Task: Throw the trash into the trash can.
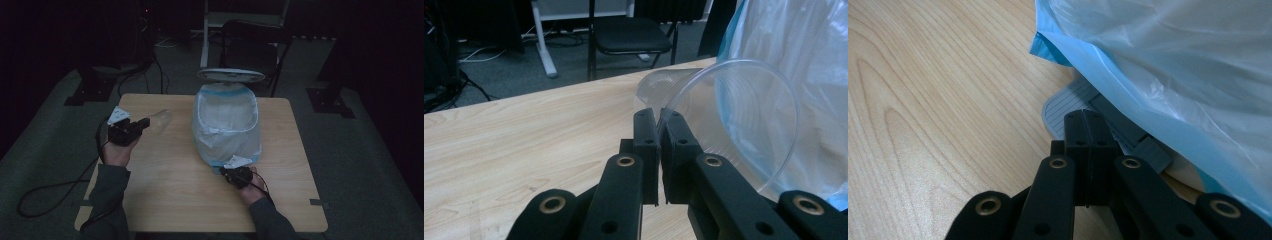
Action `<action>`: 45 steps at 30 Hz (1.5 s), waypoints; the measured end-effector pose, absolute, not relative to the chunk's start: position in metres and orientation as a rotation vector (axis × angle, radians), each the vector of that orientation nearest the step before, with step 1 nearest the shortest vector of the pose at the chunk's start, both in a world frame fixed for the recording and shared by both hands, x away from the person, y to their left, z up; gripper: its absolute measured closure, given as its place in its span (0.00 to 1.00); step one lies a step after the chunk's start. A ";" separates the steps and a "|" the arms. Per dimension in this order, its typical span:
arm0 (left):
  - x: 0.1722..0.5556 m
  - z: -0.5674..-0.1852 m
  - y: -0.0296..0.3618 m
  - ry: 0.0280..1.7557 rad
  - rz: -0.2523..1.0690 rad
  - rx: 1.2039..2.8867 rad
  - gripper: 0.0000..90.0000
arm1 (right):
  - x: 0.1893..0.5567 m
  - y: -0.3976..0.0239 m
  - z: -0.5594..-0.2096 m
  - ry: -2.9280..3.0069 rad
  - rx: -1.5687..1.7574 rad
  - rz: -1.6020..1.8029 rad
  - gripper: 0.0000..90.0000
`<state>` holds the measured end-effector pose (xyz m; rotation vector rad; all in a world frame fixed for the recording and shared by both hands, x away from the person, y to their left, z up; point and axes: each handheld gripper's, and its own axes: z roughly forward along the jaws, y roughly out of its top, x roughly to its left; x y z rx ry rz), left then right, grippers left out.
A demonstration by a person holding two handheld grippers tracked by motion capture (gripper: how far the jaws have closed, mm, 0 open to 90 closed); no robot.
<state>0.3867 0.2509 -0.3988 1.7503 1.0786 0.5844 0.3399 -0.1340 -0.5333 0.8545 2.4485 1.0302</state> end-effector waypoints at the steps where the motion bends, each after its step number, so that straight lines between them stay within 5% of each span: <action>1: 0.387 -0.398 0.252 1.074 0.581 1.751 0.97 | 0.340 -0.134 -0.533 2.450 0.849 1.027 1.00; 45: 0.394 -0.321 0.234 0.921 0.601 1.728 0.97 | 0.340 -0.133 -0.533 2.446 0.866 1.046 1.00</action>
